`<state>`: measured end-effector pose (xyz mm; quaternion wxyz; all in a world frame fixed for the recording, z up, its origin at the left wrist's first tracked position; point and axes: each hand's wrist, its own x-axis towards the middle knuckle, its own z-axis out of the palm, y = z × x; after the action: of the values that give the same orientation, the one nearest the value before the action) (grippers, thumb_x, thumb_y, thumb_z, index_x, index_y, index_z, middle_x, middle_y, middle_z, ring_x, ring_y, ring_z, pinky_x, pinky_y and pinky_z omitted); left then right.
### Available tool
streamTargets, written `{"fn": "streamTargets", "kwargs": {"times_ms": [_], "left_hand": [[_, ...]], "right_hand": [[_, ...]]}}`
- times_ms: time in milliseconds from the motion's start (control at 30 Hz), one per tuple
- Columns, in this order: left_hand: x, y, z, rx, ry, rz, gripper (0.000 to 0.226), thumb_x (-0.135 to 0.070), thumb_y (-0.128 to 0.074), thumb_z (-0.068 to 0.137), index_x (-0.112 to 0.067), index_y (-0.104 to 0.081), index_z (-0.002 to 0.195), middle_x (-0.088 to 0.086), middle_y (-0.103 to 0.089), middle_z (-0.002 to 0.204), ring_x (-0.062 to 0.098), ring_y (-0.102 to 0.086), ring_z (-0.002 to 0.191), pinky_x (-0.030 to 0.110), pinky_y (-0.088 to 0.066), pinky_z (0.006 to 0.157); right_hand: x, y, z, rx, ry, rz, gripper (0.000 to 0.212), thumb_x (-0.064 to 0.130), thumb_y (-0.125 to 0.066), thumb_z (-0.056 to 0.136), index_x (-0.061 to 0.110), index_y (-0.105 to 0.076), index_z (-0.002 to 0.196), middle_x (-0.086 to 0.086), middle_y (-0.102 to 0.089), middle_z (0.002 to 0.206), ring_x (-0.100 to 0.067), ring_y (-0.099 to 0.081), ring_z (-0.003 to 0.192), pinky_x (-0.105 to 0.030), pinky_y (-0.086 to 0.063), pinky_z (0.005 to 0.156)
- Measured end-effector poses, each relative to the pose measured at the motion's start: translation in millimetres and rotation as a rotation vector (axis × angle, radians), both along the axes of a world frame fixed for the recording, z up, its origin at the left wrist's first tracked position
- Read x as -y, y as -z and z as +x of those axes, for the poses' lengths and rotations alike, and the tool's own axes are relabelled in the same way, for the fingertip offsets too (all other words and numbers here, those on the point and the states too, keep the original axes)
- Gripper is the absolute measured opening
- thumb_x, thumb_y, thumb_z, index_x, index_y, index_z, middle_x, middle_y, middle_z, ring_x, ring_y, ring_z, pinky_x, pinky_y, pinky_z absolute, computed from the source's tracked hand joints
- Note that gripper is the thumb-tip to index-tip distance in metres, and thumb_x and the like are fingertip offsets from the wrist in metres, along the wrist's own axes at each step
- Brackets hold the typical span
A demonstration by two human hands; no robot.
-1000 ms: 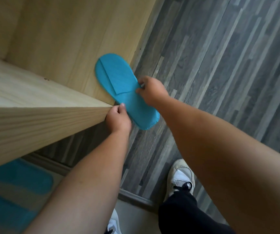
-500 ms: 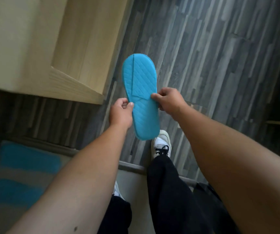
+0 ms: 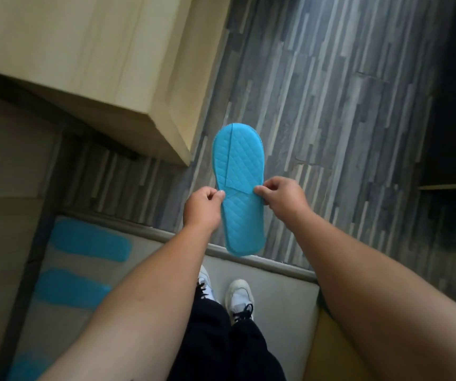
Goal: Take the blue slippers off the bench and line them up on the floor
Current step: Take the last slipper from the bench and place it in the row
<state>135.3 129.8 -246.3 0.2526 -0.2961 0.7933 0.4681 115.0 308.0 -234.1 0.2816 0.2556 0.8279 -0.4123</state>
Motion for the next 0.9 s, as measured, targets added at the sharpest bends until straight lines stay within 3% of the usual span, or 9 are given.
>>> {"fn": "streamTargets", "kwargs": {"times_ms": [133, 300, 533, 700, 800, 900], "left_hand": [[22.5, -7.0, 35.7, 0.019, -0.127, 0.007, 0.019, -0.031, -0.059, 0.088, -0.019, -0.064, 0.102, 0.004, -0.071, 0.096, 0.024, -0.067, 0.088, 0.038, -0.053, 0.085], [58.6, -34.6, 86.3, 0.036, -0.256, -0.056, 0.01, -0.031, -0.058, 0.089, -0.021, -0.061, 0.091, 0.004, -0.07, 0.094, 0.025, -0.065, 0.086, 0.039, -0.054, 0.082], [130.8, -69.2, 155.0, 0.037, -0.401, -0.132, 0.014, -0.031, -0.058, 0.089, -0.018, -0.06, 0.085, 0.003, -0.069, 0.087, 0.021, -0.06, 0.078, 0.028, -0.042, 0.069], [198.8, -85.7, 226.0, 0.026, -0.546, -0.154, 0.015, -0.029, -0.059, 0.089, -0.016, -0.06, 0.081, 0.006, -0.07, 0.088, 0.025, -0.064, 0.082, 0.035, -0.05, 0.076], [237.8, -91.7, 275.7, 0.019, -0.625, -0.154, 0.017, -0.029, -0.058, 0.089, -0.016, -0.06, 0.078, 0.007, -0.07, 0.085, 0.028, -0.065, 0.084, 0.041, -0.053, 0.079], [274.5, -98.2, 332.1, 0.017, -0.68, -0.189, 0.022, -0.03, -0.055, 0.091, -0.014, -0.058, 0.077, 0.009, -0.068, 0.082, 0.031, -0.063, 0.081, 0.037, -0.048, 0.07]], "right_hand": [[27.3, -2.0, 20.9, -0.009, -0.118, -0.001, 0.016, 0.035, -0.071, 0.083, 0.02, -0.068, 0.078, 0.001, -0.069, 0.075, -0.018, -0.066, 0.072, -0.032, -0.051, 0.064], [72.5, -24.1, 47.3, -0.026, -0.287, -0.042, 0.013, 0.032, -0.072, 0.083, 0.022, -0.063, 0.082, 0.005, -0.064, 0.074, -0.016, -0.064, 0.069, -0.028, -0.048, 0.059], [157.2, -55.2, 84.2, -0.041, -0.515, -0.034, 0.01, 0.031, -0.069, 0.084, 0.025, -0.062, 0.08, 0.004, -0.063, 0.078, -0.018, -0.062, 0.076, -0.032, -0.051, 0.068], [240.3, -76.6, 132.7, -0.106, -0.712, -0.013, 0.01, 0.03, -0.064, 0.086, 0.022, -0.063, 0.08, 0.004, -0.062, 0.076, -0.015, -0.059, 0.072, -0.029, -0.045, 0.059], [289.8, -85.9, 171.1, -0.124, -0.803, -0.005, 0.01, 0.029, -0.063, 0.085, 0.021, -0.065, 0.081, 0.005, -0.061, 0.074, -0.016, -0.057, 0.071, -0.031, -0.048, 0.062], [339.8, -90.8, 216.8, -0.114, -0.917, -0.003, 0.011, 0.028, -0.063, 0.086, 0.019, -0.065, 0.081, 0.004, -0.061, 0.072, -0.016, -0.058, 0.071, -0.031, -0.048, 0.063]]}}
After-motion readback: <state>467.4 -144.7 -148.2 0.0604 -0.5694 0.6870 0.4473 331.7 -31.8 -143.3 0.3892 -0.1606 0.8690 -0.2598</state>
